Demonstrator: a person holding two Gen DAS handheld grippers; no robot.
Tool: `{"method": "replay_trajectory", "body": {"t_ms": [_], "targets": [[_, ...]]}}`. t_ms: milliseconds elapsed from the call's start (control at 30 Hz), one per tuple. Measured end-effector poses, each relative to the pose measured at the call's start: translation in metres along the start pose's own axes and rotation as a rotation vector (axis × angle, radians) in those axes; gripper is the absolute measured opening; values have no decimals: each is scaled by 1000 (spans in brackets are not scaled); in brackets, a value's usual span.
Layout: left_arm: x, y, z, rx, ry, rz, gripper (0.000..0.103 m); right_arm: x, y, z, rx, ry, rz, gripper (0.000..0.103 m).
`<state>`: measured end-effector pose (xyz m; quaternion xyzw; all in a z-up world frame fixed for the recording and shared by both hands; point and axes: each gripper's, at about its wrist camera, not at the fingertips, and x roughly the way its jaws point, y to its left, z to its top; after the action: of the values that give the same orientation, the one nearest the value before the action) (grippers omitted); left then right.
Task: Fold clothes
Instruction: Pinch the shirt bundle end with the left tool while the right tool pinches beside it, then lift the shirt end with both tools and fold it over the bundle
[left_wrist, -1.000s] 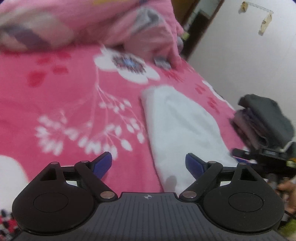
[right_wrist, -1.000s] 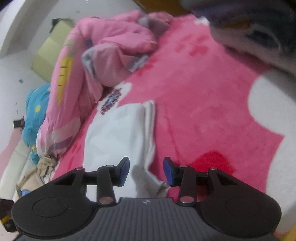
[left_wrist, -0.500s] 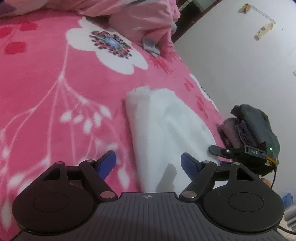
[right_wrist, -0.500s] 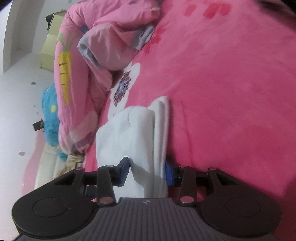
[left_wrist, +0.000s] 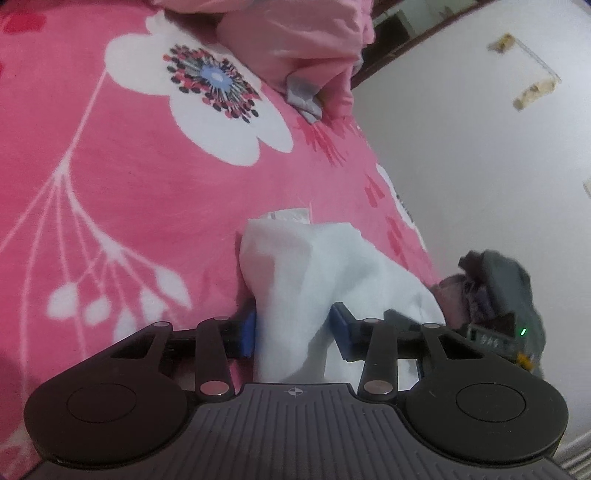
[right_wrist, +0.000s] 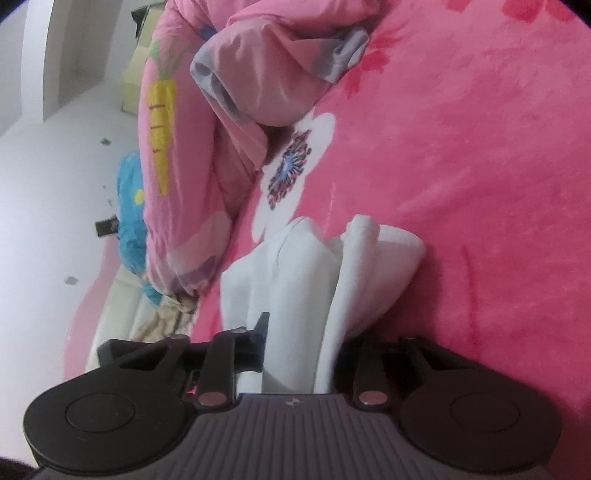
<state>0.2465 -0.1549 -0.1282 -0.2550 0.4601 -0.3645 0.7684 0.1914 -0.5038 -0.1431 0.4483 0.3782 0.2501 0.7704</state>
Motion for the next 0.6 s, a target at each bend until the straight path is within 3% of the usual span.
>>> {"method": "replay_trajectory", "body": {"t_ms": [133, 400, 600], "targets": [[2, -3, 2, 6, 3, 15, 25, -3, 6, 0, -17, -36, 16, 12], [-8, -18, -4, 50, -50, 32, 14, -12, 34, -7, -121, -100, -46, 9], [-46, -50, -10, 152, -160, -42, 12, -38, 82, -29, -292, -214, -74, 8]]}}
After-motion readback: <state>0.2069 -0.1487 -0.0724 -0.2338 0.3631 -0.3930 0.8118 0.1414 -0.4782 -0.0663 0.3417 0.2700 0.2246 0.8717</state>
